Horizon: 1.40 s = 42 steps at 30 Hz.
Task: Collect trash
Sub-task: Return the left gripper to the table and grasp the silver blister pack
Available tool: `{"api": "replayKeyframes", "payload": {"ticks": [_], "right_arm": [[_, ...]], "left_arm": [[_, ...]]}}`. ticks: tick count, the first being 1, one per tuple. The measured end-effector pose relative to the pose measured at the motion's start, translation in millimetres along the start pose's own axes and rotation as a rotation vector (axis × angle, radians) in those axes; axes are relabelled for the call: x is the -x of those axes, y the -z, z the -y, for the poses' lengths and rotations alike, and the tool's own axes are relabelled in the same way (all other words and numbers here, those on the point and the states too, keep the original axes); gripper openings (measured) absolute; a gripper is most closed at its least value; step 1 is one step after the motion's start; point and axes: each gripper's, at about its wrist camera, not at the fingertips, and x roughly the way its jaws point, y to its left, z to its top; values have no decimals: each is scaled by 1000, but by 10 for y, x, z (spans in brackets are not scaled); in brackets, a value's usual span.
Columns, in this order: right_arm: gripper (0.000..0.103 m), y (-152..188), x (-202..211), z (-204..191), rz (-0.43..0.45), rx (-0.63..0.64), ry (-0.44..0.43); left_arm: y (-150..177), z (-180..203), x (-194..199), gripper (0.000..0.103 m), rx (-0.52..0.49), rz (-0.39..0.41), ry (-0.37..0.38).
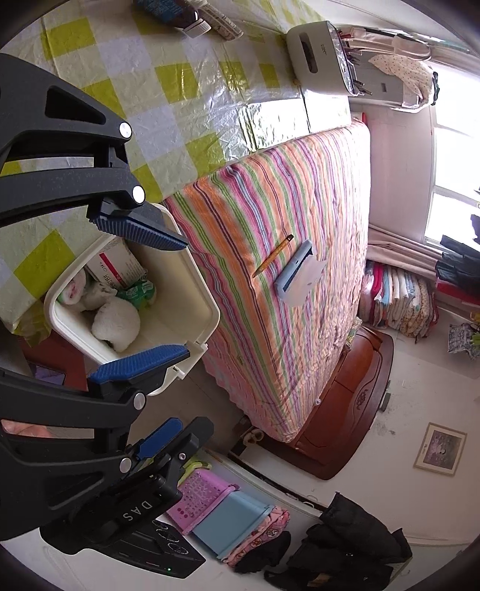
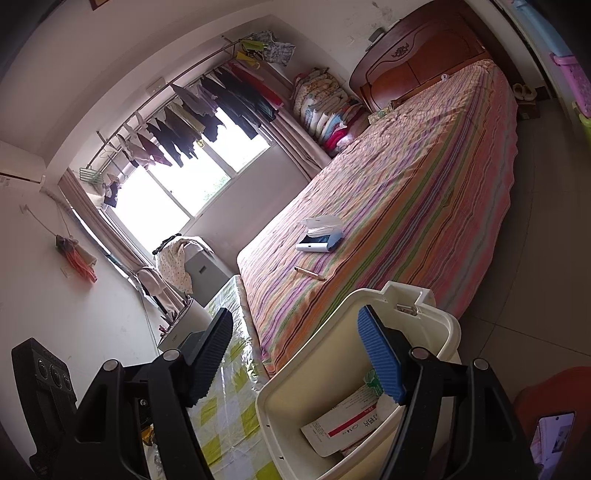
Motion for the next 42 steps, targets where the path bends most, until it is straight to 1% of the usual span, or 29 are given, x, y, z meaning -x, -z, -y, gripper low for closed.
{"api": "replayKeyframes", "payload": {"ticks": [4,6,10,17,21,24,29,30,32,35,36,37,40,42], "right_arm": [[68,9,-37,-26,-15,7,-3],[68,15,-58,-40,-23,11,-1],[68,27,-102,-55,-40,14,-5],[68,106,-187,-162,-77,37,-17],[68,178,-237,-255,-100,54,-31],[68,244,-285,-356,-123,70,-43],[68,418,-354,-565,-164,127,-70],[68,461,-369,-605,-173,141,-76],[68,527,-398,-639,-196,158,-89],[68,599,-432,-681,-229,150,-114],[68,607,-437,-703,-234,151,-120],[68,621,-438,-719,-235,159,-124],[68,659,-443,-790,-228,185,-137],[68,681,-451,-836,-222,203,-142]], "left_arm": [[-43,-96,183,62,7,48,-65],[-53,-186,263,63,22,57,-88],[-49,-446,392,63,55,48,-201],[33,-1186,815,64,178,37,-351],[119,-1674,1169,69,283,37,-423],[223,-2047,1388,71,368,11,-469],[391,-2621,1588,71,493,-74,-493],[410,-2704,1605,71,502,-94,-492],[425,-2786,1618,71,464,-111,-516],[479,-2873,1482,71,371,-188,-638],[498,-2891,1416,71,338,-205,-660],[522,-2912,1364,71,316,-210,-656],[540,-2971,1196,71,317,-254,-653],[517,-2996,1115,71,324,-252,-617]]}}
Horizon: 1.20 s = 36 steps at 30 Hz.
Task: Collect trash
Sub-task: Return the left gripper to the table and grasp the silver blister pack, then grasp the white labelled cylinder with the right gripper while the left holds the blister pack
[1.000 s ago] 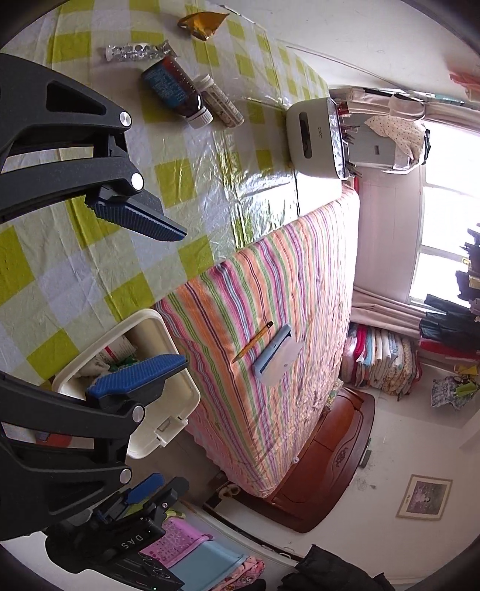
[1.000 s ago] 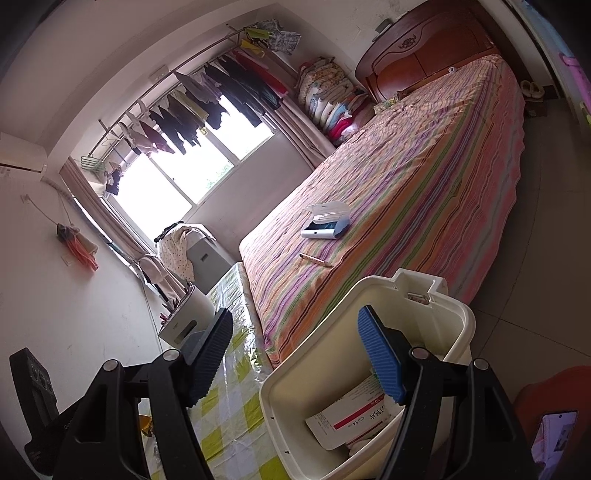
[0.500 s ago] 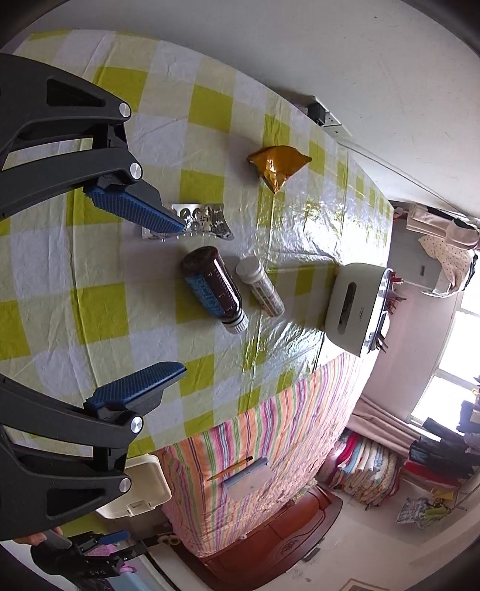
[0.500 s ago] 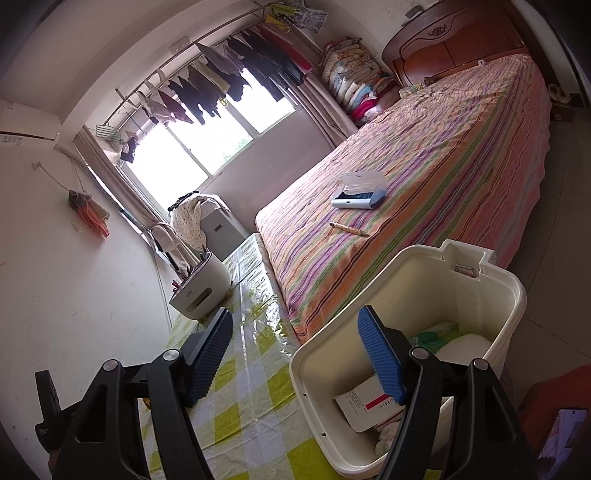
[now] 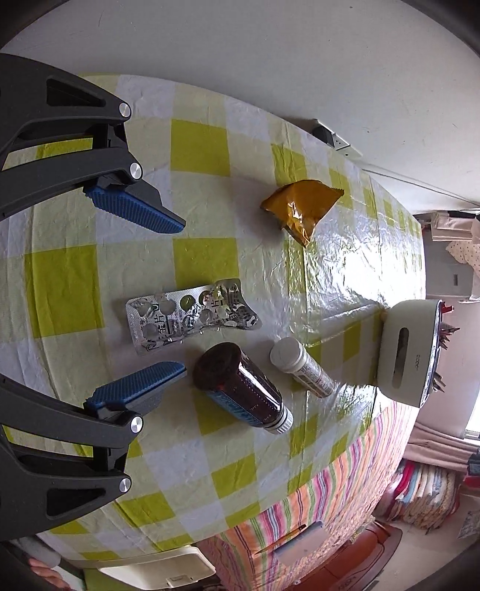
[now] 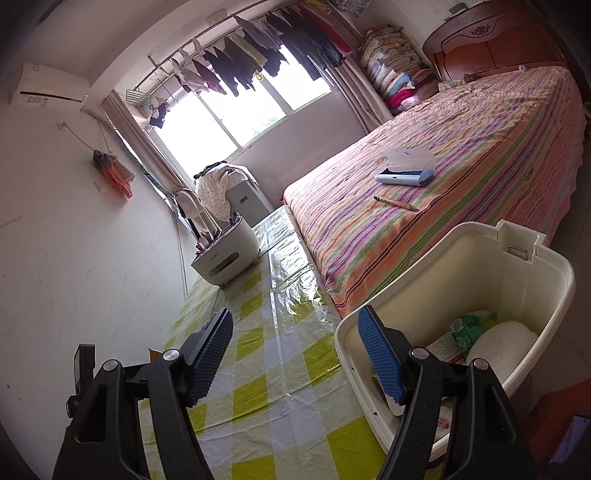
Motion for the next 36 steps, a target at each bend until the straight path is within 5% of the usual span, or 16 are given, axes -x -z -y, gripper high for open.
{"api": "replayKeyframes", "payload": {"ticks": [6,11,13,18,21,27,36], "right_arm": [[68,10,-73,-85,4,33,-14],[68,-18,-255,-217,-36,56,-53],[68,-31,-359,-313,-66,73,-75],[68,-66,-646,-653,-124,144,-124],[68,-64,-859,-901,-184,192,-155],[68,72,-1360,-1354,-334,306,-185],[68,231,-2112,-1819,-490,367,-106]], "left_arm": [[-117,-45,-285,71,80,-71,48],[-180,-108,-419,59,137,-111,83],[-189,-83,-424,48,126,-110,75],[-192,-63,-438,45,110,-104,81],[-199,-99,-448,33,126,-100,101],[-189,-180,-439,30,159,-100,183],[-191,-390,-230,30,207,-1,153]]}}
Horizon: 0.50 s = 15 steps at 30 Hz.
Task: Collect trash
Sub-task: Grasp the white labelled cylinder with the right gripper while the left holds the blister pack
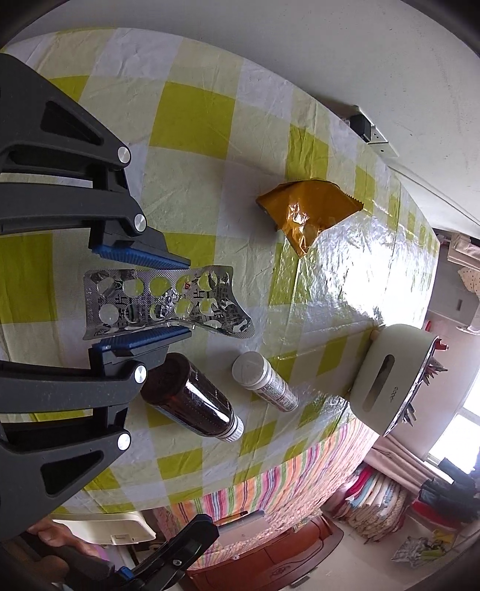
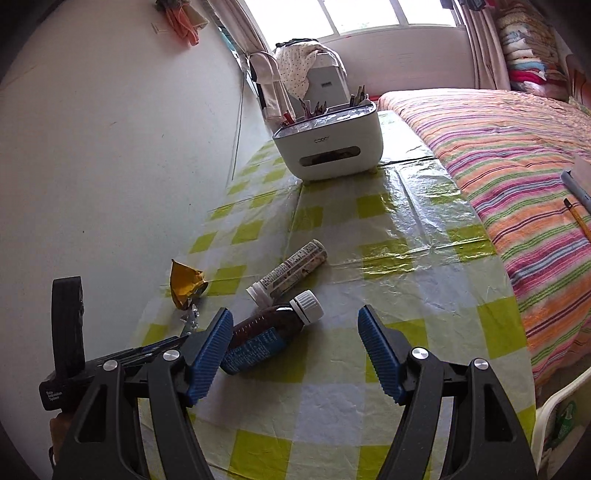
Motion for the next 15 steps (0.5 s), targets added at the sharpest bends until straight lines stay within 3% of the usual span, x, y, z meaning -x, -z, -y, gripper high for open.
{"api": "replayKeyframes", "payload": {"ticks": [12,15], "right_arm": [[68,-438,-1020,-429,-174,-6,184],[62,-482,-1232,-408,-212,-30,229]], "left_arm": [[-37,-152,142,31,66,28,60],[-35,-163,184,31,71,39,63]]}}
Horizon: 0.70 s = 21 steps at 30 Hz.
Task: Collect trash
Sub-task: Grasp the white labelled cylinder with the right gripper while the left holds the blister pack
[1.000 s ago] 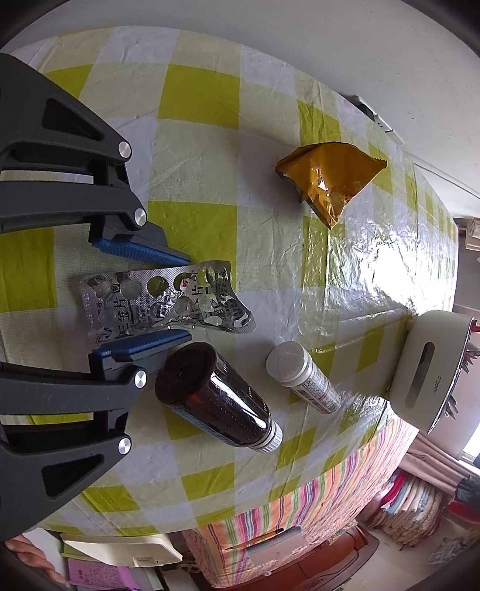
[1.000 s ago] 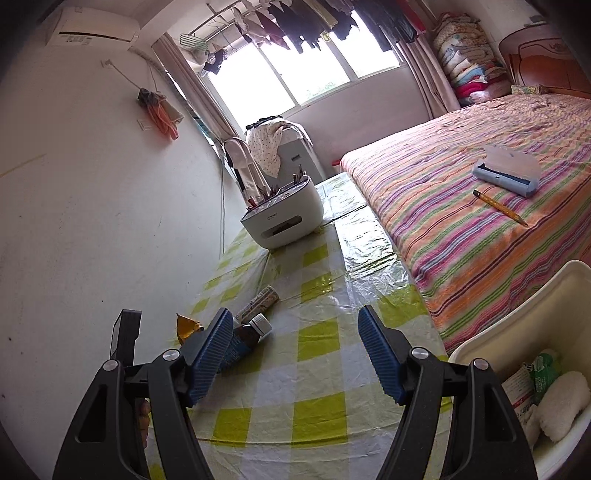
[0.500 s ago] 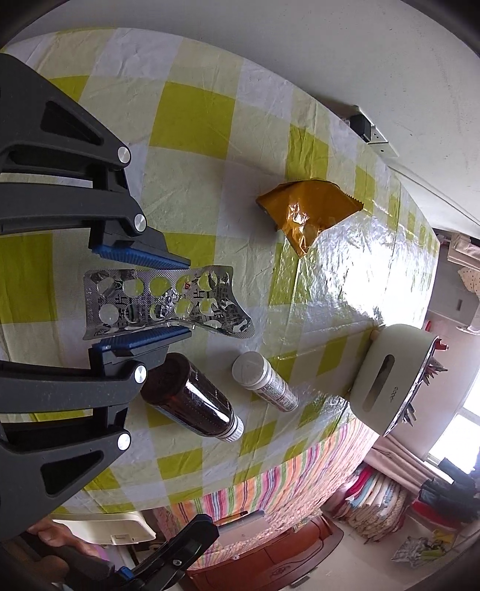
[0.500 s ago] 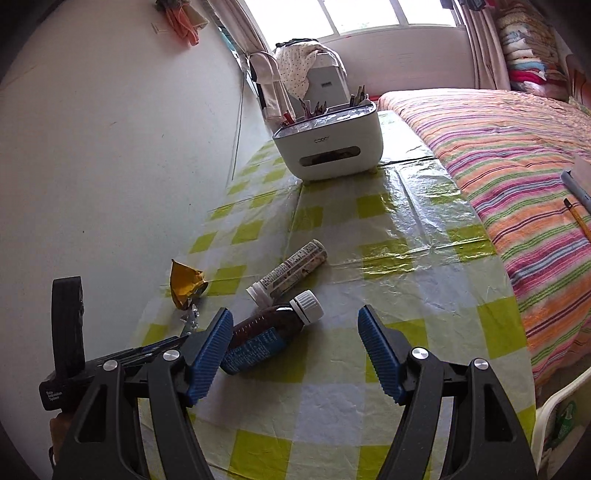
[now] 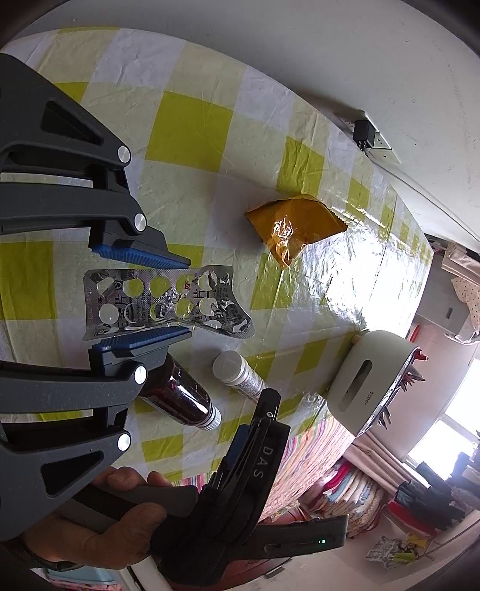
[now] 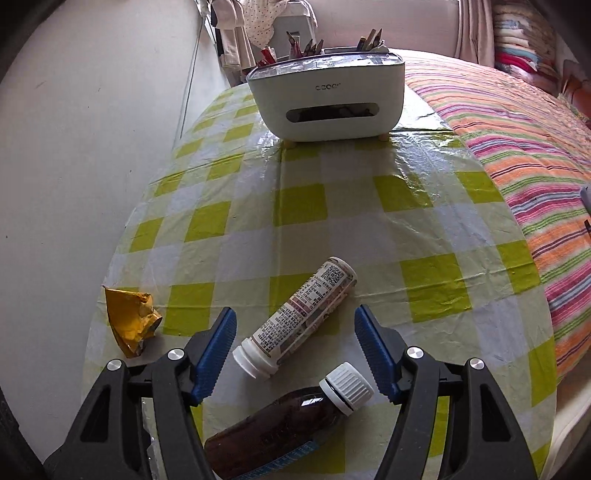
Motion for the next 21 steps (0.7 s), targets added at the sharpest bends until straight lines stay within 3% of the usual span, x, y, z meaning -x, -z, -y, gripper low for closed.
{"api": "replayKeyframes", "payload": {"ticks": [5,8,12,14,21], "right_arm": [[54,-70,-276,67,-69,-87,-4],[44,-96,-396,59,-90,-93,-20],[39,-101,-431,43,-92,-80,-59],[31,-95,-407,53,-79,-81,-110],[30,-73,-55,106,39,-43,-165]], "left_arm": [[3,-15,52,31,8,11,9],[1,-15,80,31,10,18,17],[13,4,93,31,3,20,9],[21,3,99,31,4,22,5],[48,33,114,31,-3,27,-4]]}}
